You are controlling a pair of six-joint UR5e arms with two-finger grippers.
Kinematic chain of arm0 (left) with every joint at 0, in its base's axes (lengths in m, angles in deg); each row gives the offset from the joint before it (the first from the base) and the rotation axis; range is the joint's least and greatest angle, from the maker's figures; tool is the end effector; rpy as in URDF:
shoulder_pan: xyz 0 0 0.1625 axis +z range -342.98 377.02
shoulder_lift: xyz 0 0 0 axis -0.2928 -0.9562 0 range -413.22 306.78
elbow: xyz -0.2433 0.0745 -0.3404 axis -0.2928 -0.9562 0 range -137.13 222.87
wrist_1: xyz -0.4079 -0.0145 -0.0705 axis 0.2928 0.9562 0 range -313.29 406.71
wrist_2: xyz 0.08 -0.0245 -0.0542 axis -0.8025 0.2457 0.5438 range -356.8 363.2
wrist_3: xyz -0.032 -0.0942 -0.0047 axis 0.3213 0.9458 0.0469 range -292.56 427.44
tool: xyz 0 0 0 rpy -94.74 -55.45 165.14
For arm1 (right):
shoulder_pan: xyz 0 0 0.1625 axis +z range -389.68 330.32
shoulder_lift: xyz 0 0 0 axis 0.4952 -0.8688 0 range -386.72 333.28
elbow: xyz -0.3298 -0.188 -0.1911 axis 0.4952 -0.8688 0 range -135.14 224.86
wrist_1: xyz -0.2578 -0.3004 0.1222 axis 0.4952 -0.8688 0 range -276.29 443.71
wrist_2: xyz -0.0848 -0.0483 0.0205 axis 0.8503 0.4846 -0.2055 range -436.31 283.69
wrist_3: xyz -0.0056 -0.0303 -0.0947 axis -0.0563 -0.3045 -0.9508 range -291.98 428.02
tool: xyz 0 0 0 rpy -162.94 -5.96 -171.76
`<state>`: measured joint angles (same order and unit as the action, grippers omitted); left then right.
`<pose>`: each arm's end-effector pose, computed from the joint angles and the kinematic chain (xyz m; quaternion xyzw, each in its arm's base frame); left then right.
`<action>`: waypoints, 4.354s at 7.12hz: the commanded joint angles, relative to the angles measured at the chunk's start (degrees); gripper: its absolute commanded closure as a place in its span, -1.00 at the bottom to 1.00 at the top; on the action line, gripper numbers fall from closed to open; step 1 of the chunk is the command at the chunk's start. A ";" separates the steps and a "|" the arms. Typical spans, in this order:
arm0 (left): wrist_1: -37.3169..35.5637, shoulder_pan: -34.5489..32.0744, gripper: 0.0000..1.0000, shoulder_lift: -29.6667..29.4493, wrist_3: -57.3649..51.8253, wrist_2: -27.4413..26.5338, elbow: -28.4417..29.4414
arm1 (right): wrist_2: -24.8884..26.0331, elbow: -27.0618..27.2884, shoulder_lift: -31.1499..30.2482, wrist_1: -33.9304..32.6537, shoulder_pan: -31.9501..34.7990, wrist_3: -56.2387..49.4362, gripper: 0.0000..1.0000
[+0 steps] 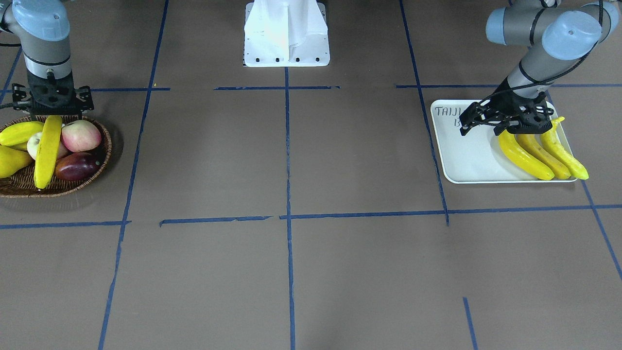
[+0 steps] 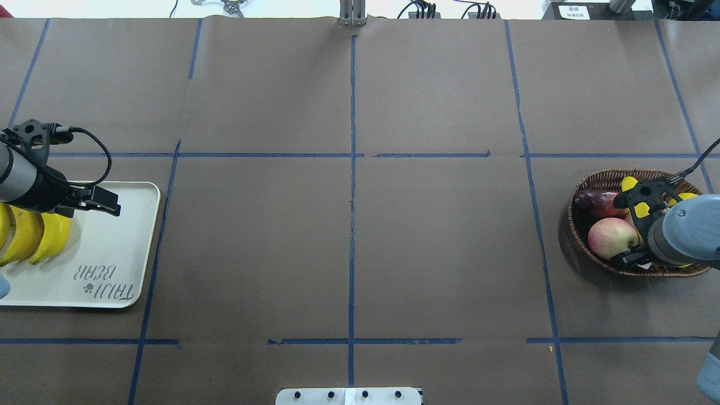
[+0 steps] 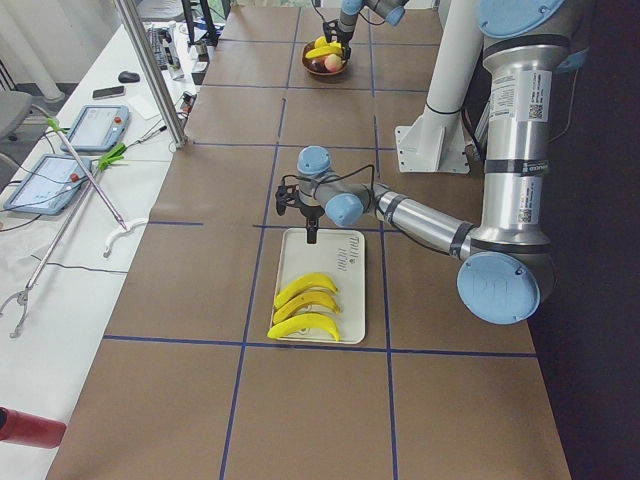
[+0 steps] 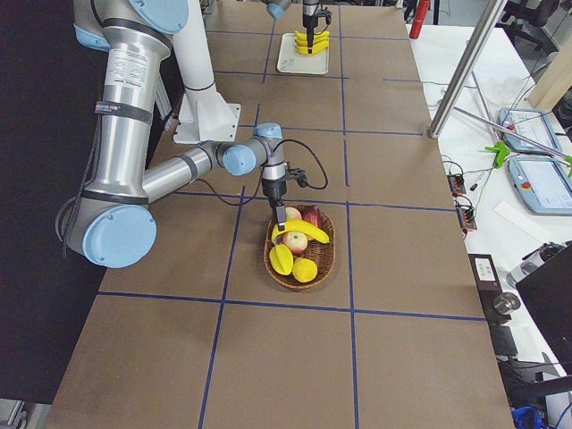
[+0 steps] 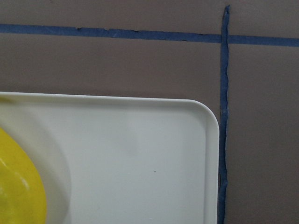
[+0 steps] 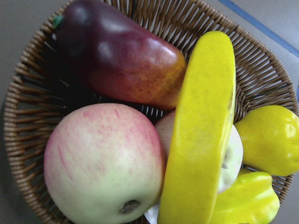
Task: Transfer all bananas from basket to plate
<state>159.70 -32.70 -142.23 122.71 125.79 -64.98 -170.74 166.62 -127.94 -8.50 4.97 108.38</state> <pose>0.2613 -0.4317 0.4743 0.0245 0.4195 -0.0229 0.9071 -0.2663 -0.3368 0.5048 0.0785 -0.1436 -0.1348 0.9773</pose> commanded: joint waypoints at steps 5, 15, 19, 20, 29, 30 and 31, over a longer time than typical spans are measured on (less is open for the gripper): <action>-0.05 0.42 -1.00 -0.20 1.41 -2.44 0.44 | 0.48 4.19 3.20 -8.69 -1.08 -2.21 -0.95; 0.04 0.51 -1.00 -0.29 1.33 -2.88 1.15 | -8.94 -13.56 19.58 -19.06 13.77 -12.31 -0.75; 0.04 0.33 -1.00 -0.20 1.33 -2.88 0.71 | -7.70 -15.94 19.22 -18.97 12.64 -12.58 -0.23; 0.04 0.33 -1.00 -0.11 1.33 -2.88 0.62 | -7.09 -15.85 19.22 -19.06 12.63 -14.84 -0.08; 0.83 0.68 -1.00 -5.01 2.90 -2.09 -0.34 | -19.18 -1.10 22.62 -21.09 19.13 -19.79 1.00; 0.92 1.55 -1.00 -8.42 7.61 -2.00 -0.34 | -20.95 -0.91 26.04 -20.99 19.14 -19.53 0.99; 1.09 3.21 -1.00 -12.20 11.40 -1.91 -0.17 | -21.75 -0.30 28.16 -20.99 19.05 -19.44 0.99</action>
<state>160.60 -31.02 -150.20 129.64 123.72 -65.25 -190.63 165.49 -102.78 -29.63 23.99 88.78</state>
